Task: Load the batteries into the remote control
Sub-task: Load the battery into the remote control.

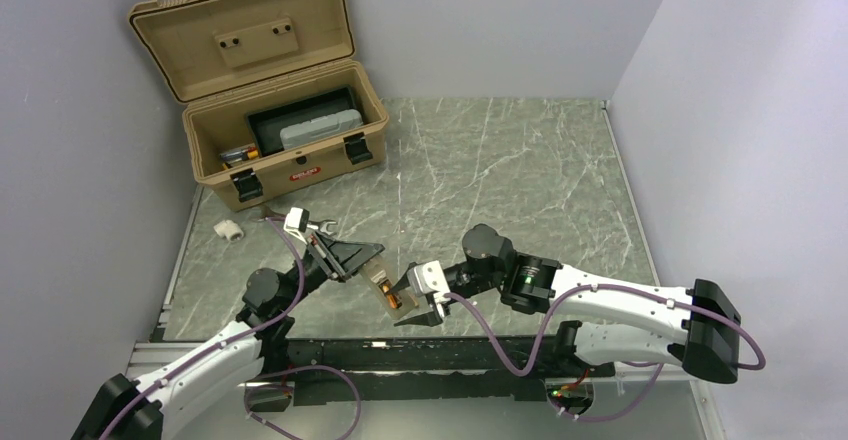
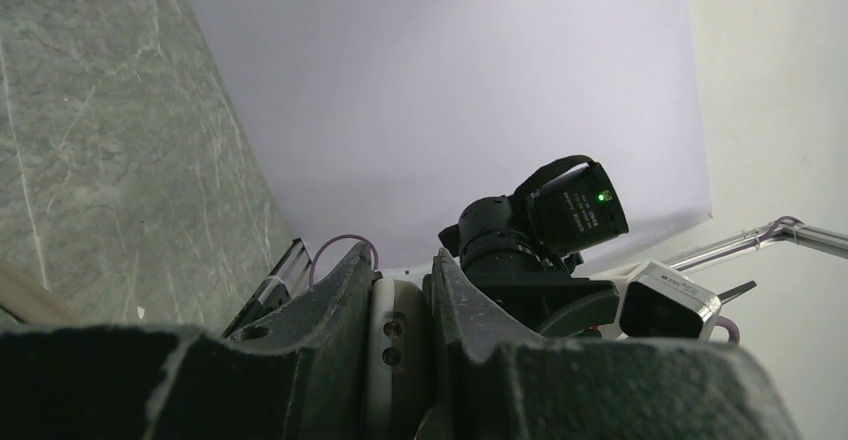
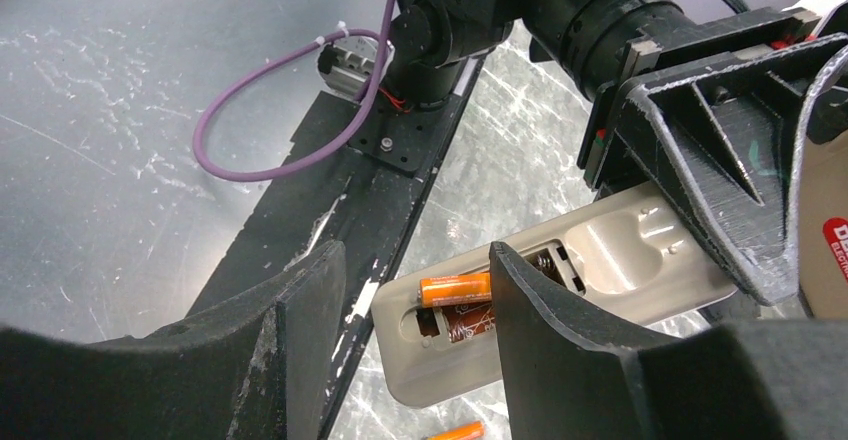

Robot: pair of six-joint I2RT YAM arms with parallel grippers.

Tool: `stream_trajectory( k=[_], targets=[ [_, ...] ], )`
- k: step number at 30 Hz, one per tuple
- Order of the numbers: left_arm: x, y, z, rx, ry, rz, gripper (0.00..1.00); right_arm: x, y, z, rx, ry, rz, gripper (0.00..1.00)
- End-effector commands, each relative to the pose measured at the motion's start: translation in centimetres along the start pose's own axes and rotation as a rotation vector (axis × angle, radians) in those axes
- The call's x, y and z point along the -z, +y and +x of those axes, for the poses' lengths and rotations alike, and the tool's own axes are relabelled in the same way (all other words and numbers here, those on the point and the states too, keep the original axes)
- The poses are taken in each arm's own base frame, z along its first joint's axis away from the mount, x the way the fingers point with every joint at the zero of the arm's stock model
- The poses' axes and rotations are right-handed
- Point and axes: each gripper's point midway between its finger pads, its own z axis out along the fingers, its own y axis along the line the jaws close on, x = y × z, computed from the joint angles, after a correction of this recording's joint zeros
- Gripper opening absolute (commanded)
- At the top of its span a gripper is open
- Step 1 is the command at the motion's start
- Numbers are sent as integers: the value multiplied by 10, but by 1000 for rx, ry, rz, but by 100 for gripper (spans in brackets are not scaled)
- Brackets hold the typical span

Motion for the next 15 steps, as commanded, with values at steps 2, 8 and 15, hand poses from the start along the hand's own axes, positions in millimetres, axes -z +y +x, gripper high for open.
stream_trajectory(
  k=[2,8,15],
  targets=[
    [4,-8,4,5,14,43,0,-3,-2,-1,36,-18,-12,57],
    [4,-8,4,6,17,43,0,-4,-3,6,34,5,-5,56],
    [4,-11,3,6,13,53,0,-3,-7,8,41,11,20,56]
  ],
)
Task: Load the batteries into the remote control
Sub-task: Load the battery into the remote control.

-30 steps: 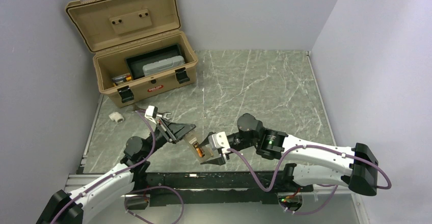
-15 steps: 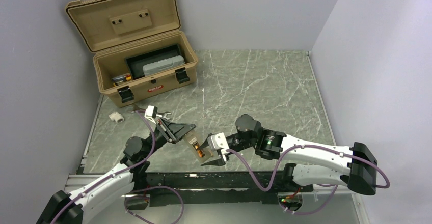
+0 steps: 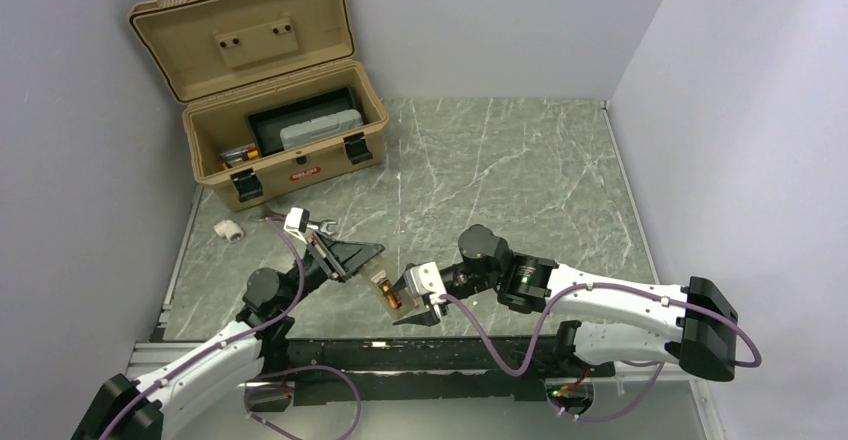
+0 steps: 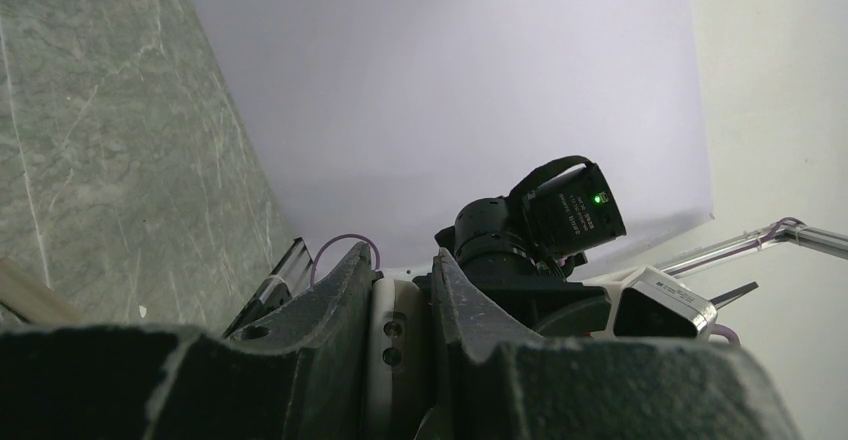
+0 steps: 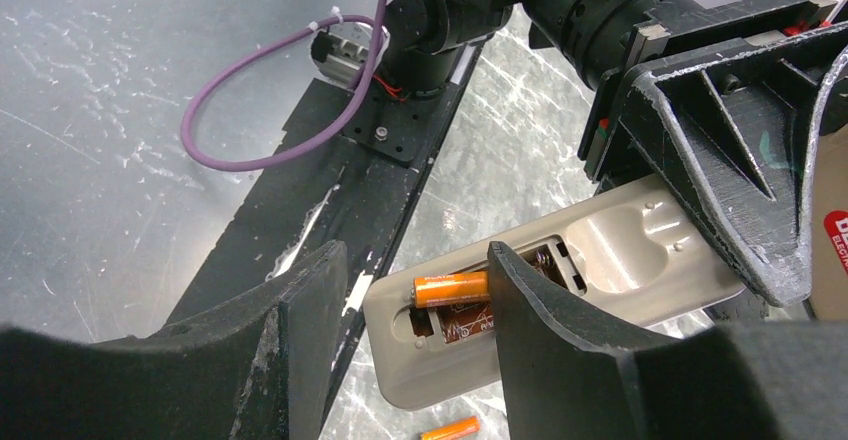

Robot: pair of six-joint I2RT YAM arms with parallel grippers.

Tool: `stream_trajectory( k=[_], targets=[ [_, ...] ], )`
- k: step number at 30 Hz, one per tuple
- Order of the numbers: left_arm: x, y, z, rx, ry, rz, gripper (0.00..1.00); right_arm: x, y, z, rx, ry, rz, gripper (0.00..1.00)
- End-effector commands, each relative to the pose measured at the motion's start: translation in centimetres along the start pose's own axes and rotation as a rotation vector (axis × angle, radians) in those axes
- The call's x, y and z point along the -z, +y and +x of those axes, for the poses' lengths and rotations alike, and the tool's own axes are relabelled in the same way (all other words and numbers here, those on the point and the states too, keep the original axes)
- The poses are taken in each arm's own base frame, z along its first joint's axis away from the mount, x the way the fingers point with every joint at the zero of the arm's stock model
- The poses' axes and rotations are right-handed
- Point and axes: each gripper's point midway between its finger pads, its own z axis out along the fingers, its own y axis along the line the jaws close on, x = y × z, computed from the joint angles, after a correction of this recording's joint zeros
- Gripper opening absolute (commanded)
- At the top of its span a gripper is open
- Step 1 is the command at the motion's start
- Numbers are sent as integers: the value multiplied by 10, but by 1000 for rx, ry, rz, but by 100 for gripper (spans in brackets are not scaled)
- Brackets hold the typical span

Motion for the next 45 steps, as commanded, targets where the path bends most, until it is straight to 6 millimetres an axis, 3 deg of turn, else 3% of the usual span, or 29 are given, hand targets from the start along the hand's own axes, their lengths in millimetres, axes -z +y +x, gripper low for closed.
stream_trajectory(
  k=[1,12,25,45],
  targets=[
    [4,-10,3,6,12,53,0,1,-5,-2,35,-14,23,56],
    [4,-10,3,4,9,53,0,1,0,-11,26,-56,4,57],
    [5,-8,3,9,5,55,0,10,2,-39,43,-161,8,59],
    [3,-10,3,7,9,65,0,6,-10,-25,48,-133,17,57]
  ],
)
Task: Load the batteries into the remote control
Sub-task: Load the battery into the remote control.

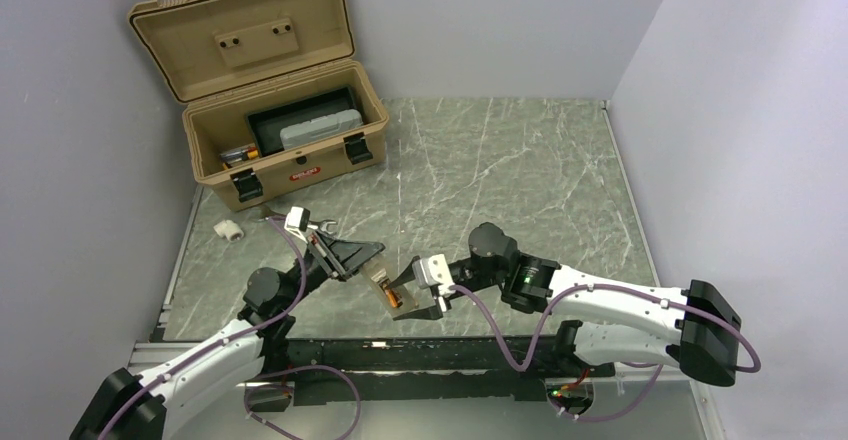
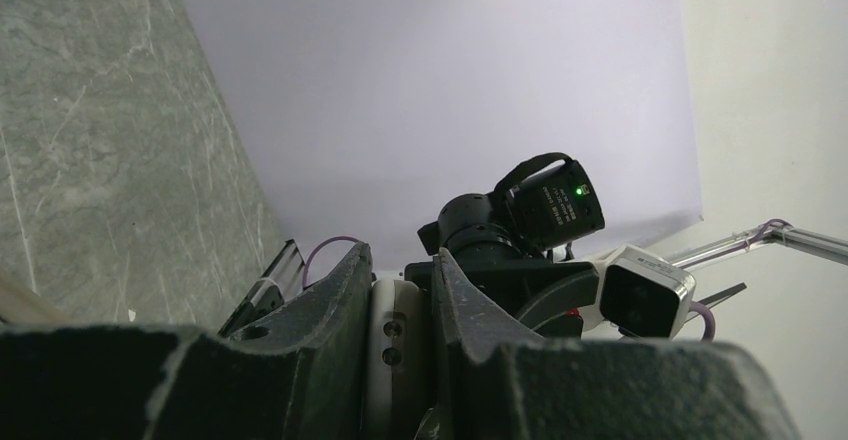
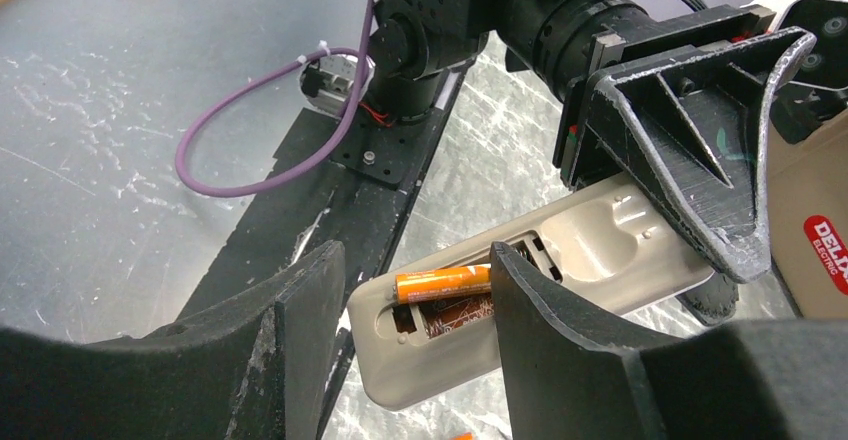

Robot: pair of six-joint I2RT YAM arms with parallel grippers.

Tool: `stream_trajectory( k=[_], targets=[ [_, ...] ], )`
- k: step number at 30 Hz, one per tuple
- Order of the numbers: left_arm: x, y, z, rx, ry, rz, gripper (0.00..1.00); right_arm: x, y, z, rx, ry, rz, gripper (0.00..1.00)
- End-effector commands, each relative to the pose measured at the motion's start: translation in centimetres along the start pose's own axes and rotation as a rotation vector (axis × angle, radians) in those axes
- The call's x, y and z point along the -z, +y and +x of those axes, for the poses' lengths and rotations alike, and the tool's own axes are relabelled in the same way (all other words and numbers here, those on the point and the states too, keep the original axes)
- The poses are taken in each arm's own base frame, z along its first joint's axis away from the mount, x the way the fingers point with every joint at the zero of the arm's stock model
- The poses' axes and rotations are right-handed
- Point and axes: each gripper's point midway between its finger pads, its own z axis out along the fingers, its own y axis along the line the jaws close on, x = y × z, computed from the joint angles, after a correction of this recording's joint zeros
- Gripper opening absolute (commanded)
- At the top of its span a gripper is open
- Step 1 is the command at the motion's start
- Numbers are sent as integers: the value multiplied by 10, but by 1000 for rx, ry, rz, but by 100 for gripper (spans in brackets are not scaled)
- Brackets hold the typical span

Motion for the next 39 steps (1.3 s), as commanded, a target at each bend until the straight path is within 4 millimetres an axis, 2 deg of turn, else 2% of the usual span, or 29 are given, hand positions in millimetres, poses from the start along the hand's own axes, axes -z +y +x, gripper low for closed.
stream_trajectory(
  k=[1,22,39],
  targets=[
    [5,-9,4,-7,11,57,0,-1,-2,-17,60,-59,-18,57],
    [4,-11,3,-9,12,56,0,0,1,1,38,10,-40,54],
    [6,-16,4,-1,13,78,0,-2,-5,9,60,37,-34,47]
  ],
)
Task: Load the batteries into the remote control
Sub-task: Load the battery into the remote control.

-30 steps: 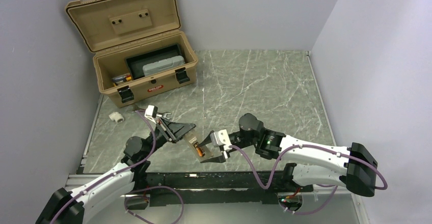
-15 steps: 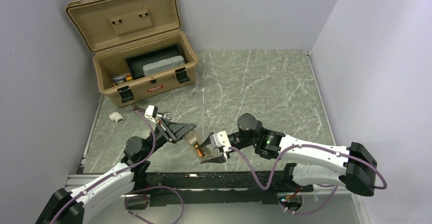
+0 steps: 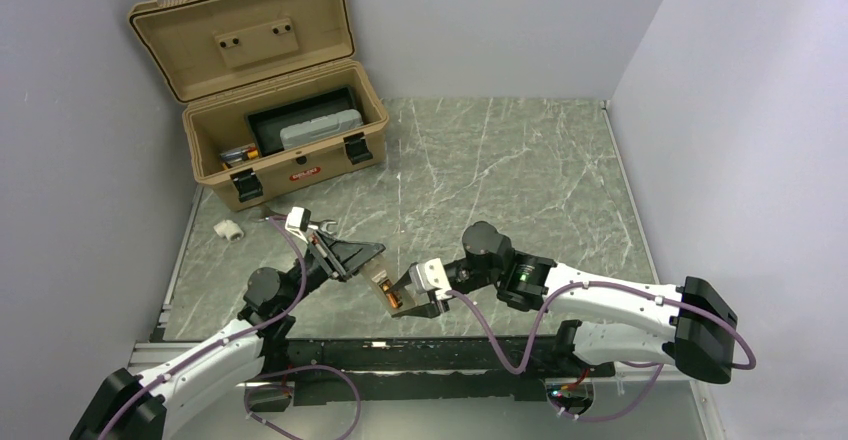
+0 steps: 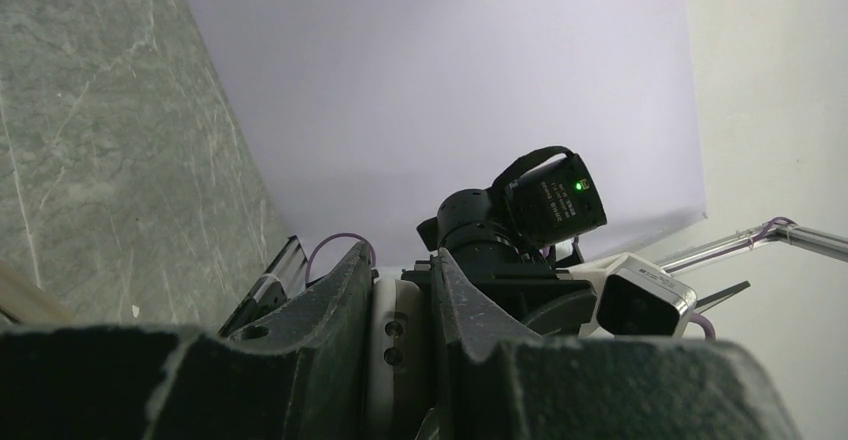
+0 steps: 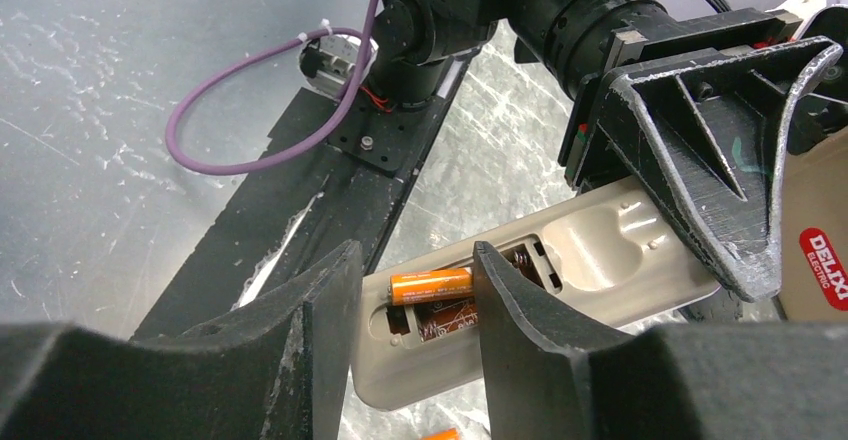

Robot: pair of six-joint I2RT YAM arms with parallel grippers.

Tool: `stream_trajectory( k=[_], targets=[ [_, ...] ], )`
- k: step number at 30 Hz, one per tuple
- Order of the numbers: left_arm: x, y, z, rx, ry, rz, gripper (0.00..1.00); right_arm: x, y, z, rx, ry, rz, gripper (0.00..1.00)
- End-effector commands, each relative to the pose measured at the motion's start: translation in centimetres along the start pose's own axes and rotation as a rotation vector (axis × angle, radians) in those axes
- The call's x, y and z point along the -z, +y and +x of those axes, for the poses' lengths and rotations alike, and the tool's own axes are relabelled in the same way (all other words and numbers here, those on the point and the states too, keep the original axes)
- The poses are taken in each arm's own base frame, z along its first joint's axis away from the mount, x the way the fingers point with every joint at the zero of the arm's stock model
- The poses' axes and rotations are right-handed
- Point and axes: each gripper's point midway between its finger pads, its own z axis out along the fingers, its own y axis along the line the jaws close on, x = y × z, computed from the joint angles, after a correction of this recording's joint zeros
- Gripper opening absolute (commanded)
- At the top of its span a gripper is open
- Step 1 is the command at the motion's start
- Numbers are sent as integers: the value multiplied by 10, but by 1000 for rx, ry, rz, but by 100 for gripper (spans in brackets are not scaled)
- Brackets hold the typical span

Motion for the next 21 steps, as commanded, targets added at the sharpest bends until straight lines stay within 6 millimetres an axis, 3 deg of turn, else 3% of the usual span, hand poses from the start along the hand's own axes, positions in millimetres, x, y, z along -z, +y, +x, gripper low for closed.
stream_trajectory(
  k=[1,21],
  targets=[
    [6,-17,3,0,6,83,0,1,-5,-1,15,9,-3,46],
    [10,-29,8,21,35,113,0,3,-4,2,29,17,-28,40]
  ],
)
